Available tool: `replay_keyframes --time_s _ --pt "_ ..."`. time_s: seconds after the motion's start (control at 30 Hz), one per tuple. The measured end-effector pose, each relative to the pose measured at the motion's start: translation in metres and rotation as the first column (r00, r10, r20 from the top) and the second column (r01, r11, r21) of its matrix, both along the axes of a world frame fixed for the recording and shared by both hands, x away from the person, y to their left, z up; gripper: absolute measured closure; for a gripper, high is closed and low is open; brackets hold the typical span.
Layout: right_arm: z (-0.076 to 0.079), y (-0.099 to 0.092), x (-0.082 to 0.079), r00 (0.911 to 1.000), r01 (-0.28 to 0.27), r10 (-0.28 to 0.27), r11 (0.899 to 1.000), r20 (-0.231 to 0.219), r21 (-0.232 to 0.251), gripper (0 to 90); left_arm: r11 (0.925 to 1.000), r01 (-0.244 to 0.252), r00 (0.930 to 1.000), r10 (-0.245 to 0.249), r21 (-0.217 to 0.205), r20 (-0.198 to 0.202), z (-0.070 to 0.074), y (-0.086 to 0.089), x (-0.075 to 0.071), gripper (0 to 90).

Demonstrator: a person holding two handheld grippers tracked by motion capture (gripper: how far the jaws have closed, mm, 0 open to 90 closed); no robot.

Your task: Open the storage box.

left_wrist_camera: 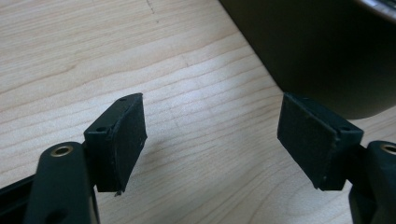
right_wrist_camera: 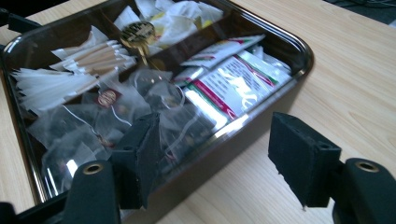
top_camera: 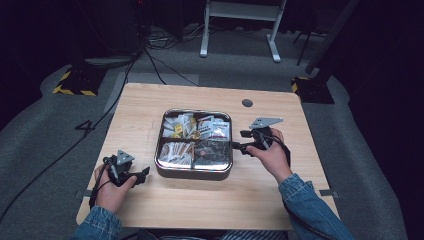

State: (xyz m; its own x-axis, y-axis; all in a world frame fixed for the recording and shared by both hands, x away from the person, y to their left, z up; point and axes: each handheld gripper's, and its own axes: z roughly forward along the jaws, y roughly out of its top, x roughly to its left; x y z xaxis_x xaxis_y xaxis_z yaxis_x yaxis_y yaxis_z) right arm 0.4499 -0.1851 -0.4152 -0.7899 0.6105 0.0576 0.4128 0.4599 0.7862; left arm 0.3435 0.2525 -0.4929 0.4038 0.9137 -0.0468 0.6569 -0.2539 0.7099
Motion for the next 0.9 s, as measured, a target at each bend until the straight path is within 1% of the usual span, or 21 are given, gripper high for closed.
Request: replay_keyframes --time_s 0.03,0.07,0.1,0.13,0.17,0.2,0.23,0.27,0.3,0.33,0.37,0.4,0.43,0.47,0.5,0.53,0.67,0.7,0.77,0.83,0.9 --pt "0.0 0.0 0.0 1.0 0.0 0.0 1.0 0.0 0.0 35.0 1.0 0.0 1.0 0.0 0.0 0.0 0.0 0.0 0.0 24.4" --pt "0.002 0.009 0.002 0.9999 -0.017 0.017 1.0 -0.002 0.001 35.0 1.0 0.009 1.0 -0.009 0.003 0.004 0.0 0.001 -0.001 24.5" --pt "0.002 0.009 0.002 0.9999 -0.017 0.017 1.0 -0.002 0.001 35.0 1.0 0.009 1.0 -0.009 0.003 0.004 0.0 0.001 -0.001 24.6" --pt "0.003 0.016 0.005 0.9995 -0.032 0.032 0.999 -0.004 0.002 35.0 1.0 0.002 1.0 -0.002 0.004 0.01 -0.001 0.002 -0.003 24.7" --pt "0.003 0.016 0.005 0.9995 -0.032 0.032 0.999 -0.004 0.002 35.0 1.0 0.002 1.0 -0.002 0.004 0.01 -0.001 0.002 -0.003 24.9" --pt "0.004 0.029 0.008 0.9983 -0.058 0.058 0.998 -0.005 0.0 34.9 1.0 0.0 0.9999 0.0 0.01 0.01 0.0 0.004 -0.005 25.0" --pt "0.004 0.029 0.008 0.9983 -0.058 0.058 0.998 -0.005 0.0 34.9 1.0 0.0 0.9999 0.0 0.01 0.01 0.0 0.004 -0.005 25.1" --pt "0.004 0.041 0.011 0.9966 -0.083 0.083 0.997 -0.003 -0.007 34.8 0.9999 -0.003 0.9998 0.003 0.013 0.019 0.0 0.007 -0.009 25.1" --pt "0.004 0.047 0.012 0.9954 -0.096 0.096 0.995 -0.002 -0.012 34.8 0.9999 -0.003 0.9998 0.003 0.013 0.019 0.0 0.007 -0.009 25.1" --pt "0.004 0.047 0.012 0.9954 -0.096 0.096 0.995 -0.002 -0.012 34.8 0.9999 -0.002 0.9997 0.001 0.016 0.022 0.001 0.008 -0.01 25.1" --pt "0.003 0.051 0.014 0.9948 -0.102 0.102 0.995 -0.002 -0.018 34.8 0.9998 -0.003 0.9997 0.003 0.021 0.024 0.001 0.009 -0.012 25.1" --pt "0.002 0.064 0.018 0.9926 -0.122 0.122 0.992 -0.003 -0.031 34.9 0.9997 -0.006 0.9996 0.005 0.023 0.028 0.001 0.01 -0.013 25.1" --pt "0.002 0.064 0.018 0.9926 -0.122 0.122 0.992 -0.003 -0.031 34.9 0.9997 -0.006 0.9996 0.005 0.026 0.029 0.001 0.011 -0.014 25.1" --pt "0.001 0.073 0.021 0.9908 -0.135 0.135 0.99 -0.006 -0.033 34.9 0.9995 -0.003 0.9996 0.003 0.031 0.028 0.001 0.012 -0.016 25.1" --pt "0.001 0.073 0.021 0.9908 -0.135 0.135 0.99 -0.006 -0.033 34.9 0.9995 -0.004 0.9996 0.003 0.032 0.028 0.001 0.012 -0.017 25.1" --pt "0.0 0.081 0.024 0.9896 -0.144 0.144 0.989 -0.012 -0.034 35.1 0.9994 -0.005 0.9996 0.004 0.033 0.029 0.0 0.013 -0.019 25.1" --pt "-0.001 0.089 0.027 0.988 -0.154 0.154 0.987 -0.014 -0.044 35.7 0.9993 0.006 0.9994 -0.007 0.037 0.034 0.001 0.014 -0.022 25.0" --pt "-0.002 0.092 0.03 0.9875 -0.157 0.157 0.986 -0.015 -0.049 36.0 0.9989 0.016 0.9993 -0.018 0.043 0.033 0.001 0.015 -0.023 24.9" --pt "-0.003 0.095 0.034 0.9875 -0.157 0.156 0.986 -0.024 -0.057 36.1 0.9991 0.024 0.9989 -0.025 0.036 0.04 0.0 0.014 -0.024 24.4" --pt "-0.004 0.099 0.035 0.9866 -0.163 0.161 0.985 -0.025 -0.064 36.7 0.9985 0.034 0.9985 -0.036 0.044 0.042 -0.001 0.013 -0.024 24.3" --pt "-0.004 0.104 0.036 0.9842 -0.177 0.175 0.982 -0.029 -0.068 39.3 0.9989 0.035 0.9985 -0.036 0.03 0.04 -0.002 0.012 -0.023 24.4"
